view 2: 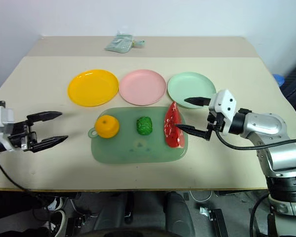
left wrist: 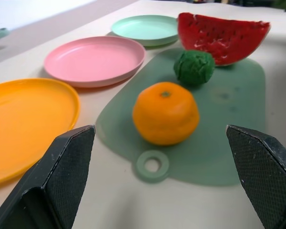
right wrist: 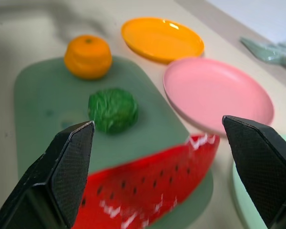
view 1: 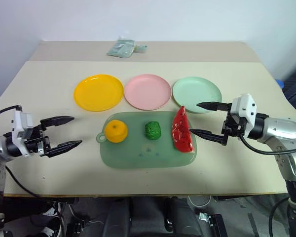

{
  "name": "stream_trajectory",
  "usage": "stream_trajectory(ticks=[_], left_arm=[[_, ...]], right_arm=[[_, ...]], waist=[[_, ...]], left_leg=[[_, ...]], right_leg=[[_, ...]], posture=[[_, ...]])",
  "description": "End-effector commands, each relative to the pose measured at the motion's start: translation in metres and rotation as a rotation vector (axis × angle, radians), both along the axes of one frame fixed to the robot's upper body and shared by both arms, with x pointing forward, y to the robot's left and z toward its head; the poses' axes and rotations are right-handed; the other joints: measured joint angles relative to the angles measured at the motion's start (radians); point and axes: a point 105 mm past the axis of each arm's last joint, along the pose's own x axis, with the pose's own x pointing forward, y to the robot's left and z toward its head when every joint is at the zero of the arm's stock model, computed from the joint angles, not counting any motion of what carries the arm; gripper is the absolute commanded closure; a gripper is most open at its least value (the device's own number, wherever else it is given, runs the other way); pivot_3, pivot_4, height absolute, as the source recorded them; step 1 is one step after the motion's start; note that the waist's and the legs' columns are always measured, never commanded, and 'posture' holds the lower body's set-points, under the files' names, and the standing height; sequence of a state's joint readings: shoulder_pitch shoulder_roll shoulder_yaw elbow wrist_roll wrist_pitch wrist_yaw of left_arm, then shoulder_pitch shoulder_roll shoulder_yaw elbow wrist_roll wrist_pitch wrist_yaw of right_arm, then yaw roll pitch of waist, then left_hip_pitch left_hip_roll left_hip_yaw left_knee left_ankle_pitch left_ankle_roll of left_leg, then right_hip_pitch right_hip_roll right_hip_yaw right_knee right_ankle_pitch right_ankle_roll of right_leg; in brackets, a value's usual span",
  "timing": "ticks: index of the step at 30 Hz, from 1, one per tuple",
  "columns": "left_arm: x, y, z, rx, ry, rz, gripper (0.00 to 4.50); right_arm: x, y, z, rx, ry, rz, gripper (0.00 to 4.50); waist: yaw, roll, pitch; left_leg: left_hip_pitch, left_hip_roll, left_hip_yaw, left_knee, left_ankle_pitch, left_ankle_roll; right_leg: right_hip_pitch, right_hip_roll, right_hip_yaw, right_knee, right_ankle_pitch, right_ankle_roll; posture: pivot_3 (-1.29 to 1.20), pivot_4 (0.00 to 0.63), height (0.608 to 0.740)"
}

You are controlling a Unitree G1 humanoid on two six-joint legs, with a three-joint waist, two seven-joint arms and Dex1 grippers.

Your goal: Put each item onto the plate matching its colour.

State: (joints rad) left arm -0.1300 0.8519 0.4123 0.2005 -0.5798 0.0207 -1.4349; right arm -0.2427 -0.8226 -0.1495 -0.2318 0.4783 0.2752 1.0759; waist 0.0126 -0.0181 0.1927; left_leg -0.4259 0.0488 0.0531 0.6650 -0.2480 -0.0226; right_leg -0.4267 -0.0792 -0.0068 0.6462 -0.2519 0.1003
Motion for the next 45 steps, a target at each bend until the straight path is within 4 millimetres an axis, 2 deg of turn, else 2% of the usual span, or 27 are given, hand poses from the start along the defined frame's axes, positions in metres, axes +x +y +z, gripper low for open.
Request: stream_trajectory(ticks=[1,4,8,14,20,24,29,33,36,39,43,45], left_arm=[[0.003,0.003,0.011,-0.003,-0.09,0.022,0.0],[0.008,-0.005,0.013,-0.017,-0.116,0.004,0.0],[0.016,-0.01,0.026,-0.026,-0.133,-0.015,0.0],[0.018,-0.021,0.018,-0.032,-0.117,-0.044,0.0],[0.026,-0.051,0.008,-0.073,-0.095,-0.096,0.0],[0.038,-0.075,0.006,-0.057,-0.098,-0.14,0.0],[0.054,-0.084,0.0,-0.001,-0.108,-0.129,0.0],[0.058,-0.095,-0.013,0.029,-0.058,-0.168,0.0],[0.059,-0.107,-0.03,0.024,0.041,-0.212,0.0],[0.067,-0.107,-0.051,0.102,0.13,-0.179,0.0],[0.066,-0.11,-0.056,0.114,0.17,-0.212,0.0],[0.067,-0.109,-0.06,0.132,0.165,-0.207,0.55]], right_arm=[[-0.004,-0.01,0.014,-0.009,-0.058,-0.024,0.11],[-0.003,-0.013,0.014,-0.02,-0.065,-0.037,0.11],[-0.001,-0.012,0.019,-0.018,-0.07,-0.028,0.11],[-0.004,-0.018,0.015,-0.037,-0.054,-0.043,0.11],[0.001,-0.014,0.019,-0.02,-0.08,-0.059,0.11],[0.005,-0.008,0.017,-0.013,-0.074,-0.038,0.11],[0.007,0.0,0.019,-0.005,-0.089,-0.027,0.11],[0.003,-0.001,0.019,-0.009,-0.091,-0.03,0.11],[0.0,-0.003,0.019,-0.013,-0.094,-0.043,0.11],[-0.007,0.0,0.018,-0.01,-0.076,-0.031,0.11],[-0.006,0.001,0.021,-0.006,-0.082,-0.037,0.11],[-0.006,0.0,0.022,-0.013,-0.09,-0.041,0.06]], waist=[[-0.001,0.0,0.0],[-0.001,0.0,0.0],[-0.002,0.0,-0.001],[-0.002,0.0,-0.001],[-0.001,0.0,-0.001],[0.001,0.0,-0.001],[-0.003,0.0,-0.001],[-0.002,0.0,-0.001],[0.002,0.0,-0.001],[0.0,0.0,-0.001],[-0.002,0.0,-0.001],[-0.001,0.001,-0.001]], left_leg=[[0.0,0.0,0.0,0.0,0.0,0.0],[0.0,0.0,0.0,0.0,0.0,0.0],[0.0,0.0,0.0,0.0,0.0,0.0],[0.0,0.0,0.0,0.0,0.0,0.0],[0.0,0.0,0.0,0.0,0.0,0.0],[0.0,0.0,0.0,0.0,0.0,0.0],[0.0,0.0,0.0,0.001,0.0,0.0],[0.0,0.0,0.0,0.0,0.0,0.0],[0.0,-0.001,0.0,0.001,0.0,0.0],[0.0,-0.001,0.0,0.001,0.0,0.0],[0.001,0.0,-0.001,0.001,0.0,0.0],[0.001,0.0,-0.001,0.001,0.0,0.0]], right_leg=[[0.0,0.0,0.0,0.0,0.0,0.0],[0.0,0.0,0.0,0.0,0.0,0.0],[0.0,0.001,0.0,0.0,0.002,0.003],[0.0,0.0,0.0,0.0,0.002,0.003],[0.0,0.0,0.0,0.0,0.002,0.003],[0.0,0.001,0.0,0.001,0.002,0.003],[0.001,0.001,0.0,0.001,0.002,0.003],[0.001,0.001,0.0,0.0,0.002,0.003],[0.001,0.001,0.0,0.001,0.002,0.003],[0.001,0.001,0.0,0.0,0.002,0.003],[0.001,0.001,0.0,0.001,0.002,0.003],[0.001,0.001,0.0,0.001,0.002,0.003]], posture=[[0.0,0.15,0.74],[0.0,0.15,0.74],[0.0,0.15,0.74],[0.0,0.15,0.74],[0.0,0.15,0.74],[0.0,0.15,0.74],[0.0,0.15,0.74],[0.0,0.15,0.74],[0.0,0.15,0.74],[0.0,0.15,0.74],[0.0,0.15,0.74],[0.0,0.15,0.74]])
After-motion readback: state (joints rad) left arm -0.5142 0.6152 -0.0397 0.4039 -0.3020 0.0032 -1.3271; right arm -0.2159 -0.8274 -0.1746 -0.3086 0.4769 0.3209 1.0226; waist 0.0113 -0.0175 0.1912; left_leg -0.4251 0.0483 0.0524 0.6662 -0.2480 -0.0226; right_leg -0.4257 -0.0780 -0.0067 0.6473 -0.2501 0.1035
